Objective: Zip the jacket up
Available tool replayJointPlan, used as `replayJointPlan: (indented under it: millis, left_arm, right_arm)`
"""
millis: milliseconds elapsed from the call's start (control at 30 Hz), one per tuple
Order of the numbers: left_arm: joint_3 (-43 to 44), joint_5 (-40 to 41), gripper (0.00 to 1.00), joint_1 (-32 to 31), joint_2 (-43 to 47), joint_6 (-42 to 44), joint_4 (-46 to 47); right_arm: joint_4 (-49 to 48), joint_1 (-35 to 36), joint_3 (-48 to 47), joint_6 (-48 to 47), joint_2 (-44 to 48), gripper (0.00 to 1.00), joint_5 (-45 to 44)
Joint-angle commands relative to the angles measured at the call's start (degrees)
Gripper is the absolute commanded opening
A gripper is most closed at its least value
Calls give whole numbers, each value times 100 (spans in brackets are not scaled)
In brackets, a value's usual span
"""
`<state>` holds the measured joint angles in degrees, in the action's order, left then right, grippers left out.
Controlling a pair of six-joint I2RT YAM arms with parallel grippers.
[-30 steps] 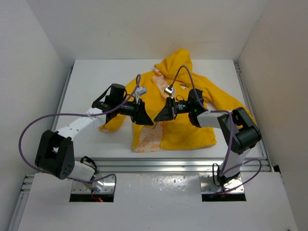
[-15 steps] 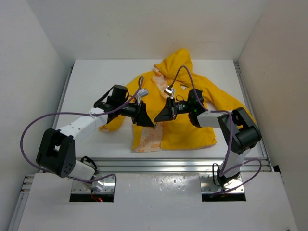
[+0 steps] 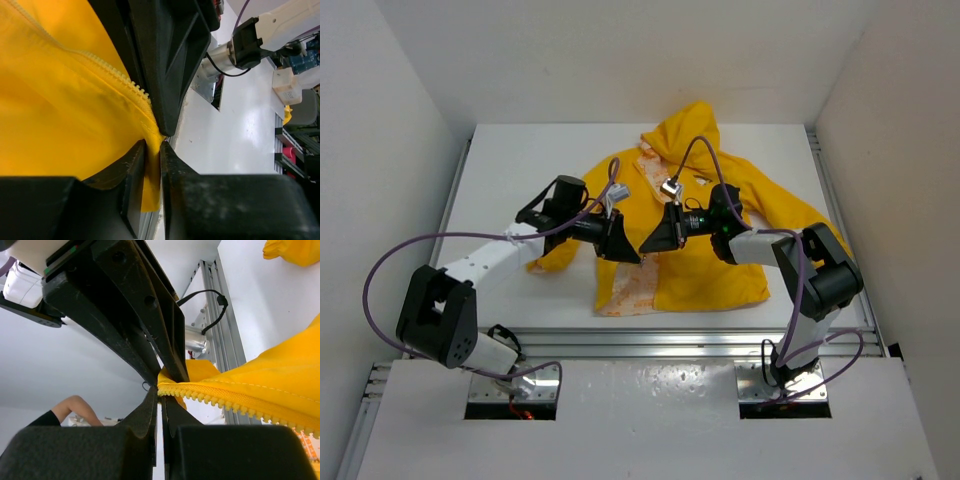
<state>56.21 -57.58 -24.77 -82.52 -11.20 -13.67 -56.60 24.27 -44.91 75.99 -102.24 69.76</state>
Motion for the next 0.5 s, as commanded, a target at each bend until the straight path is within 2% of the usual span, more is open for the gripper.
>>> replayJointPlan:
  millis: [0,233,333,467]
  left_arm:
    - [286,-253,25,-98,-18,22,137]
    - [286,-306,25,-98,-18,-40,198]
    - [286,-306,21,-98,-18,-40,198]
    - [233,-306,8,-98,-18,-40,251]
  right_arm:
    - [-194,52,-221,-189,125,0,91]
    - [-159,78,-238,-233,143,0,100]
    - [-159,77,-229,-233,142,0,100]
    - [-167,77,-247,-225,134,0,91]
